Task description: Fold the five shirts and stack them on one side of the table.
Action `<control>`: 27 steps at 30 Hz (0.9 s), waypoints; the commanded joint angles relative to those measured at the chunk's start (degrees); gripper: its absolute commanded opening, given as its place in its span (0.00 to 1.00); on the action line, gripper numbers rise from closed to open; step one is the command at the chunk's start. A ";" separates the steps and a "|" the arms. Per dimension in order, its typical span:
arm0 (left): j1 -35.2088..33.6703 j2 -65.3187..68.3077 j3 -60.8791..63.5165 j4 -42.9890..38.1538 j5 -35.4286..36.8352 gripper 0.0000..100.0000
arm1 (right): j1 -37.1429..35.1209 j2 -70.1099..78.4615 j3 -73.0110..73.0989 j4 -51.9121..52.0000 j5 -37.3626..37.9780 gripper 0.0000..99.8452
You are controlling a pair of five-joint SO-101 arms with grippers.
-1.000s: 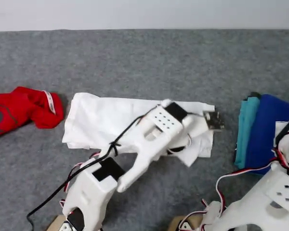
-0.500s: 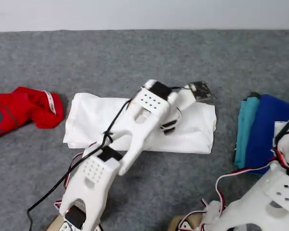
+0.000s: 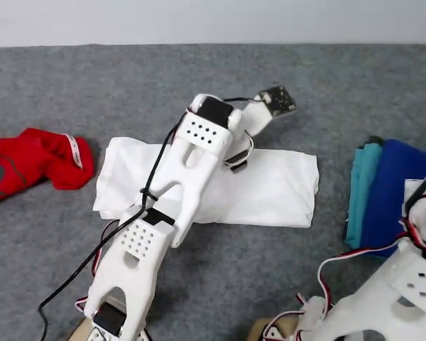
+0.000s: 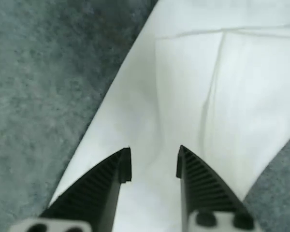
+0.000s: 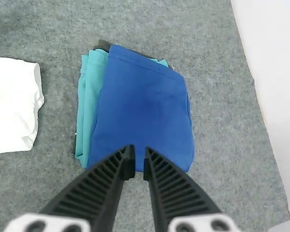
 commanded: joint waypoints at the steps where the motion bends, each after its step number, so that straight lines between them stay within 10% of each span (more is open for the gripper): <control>1: -0.53 -1.05 -4.79 2.20 0.97 0.16 | 0.75 -1.01 0.00 2.07 0.26 0.04; 14: -12.48 -7.56 8.57 2.29 11.60 0.07 | 0.57 -1.01 6.24 2.07 0.53 0.04; 27: -36.75 -18.20 26.68 2.11 16.26 0.22 | 0.48 -1.10 13.36 1.98 0.53 0.05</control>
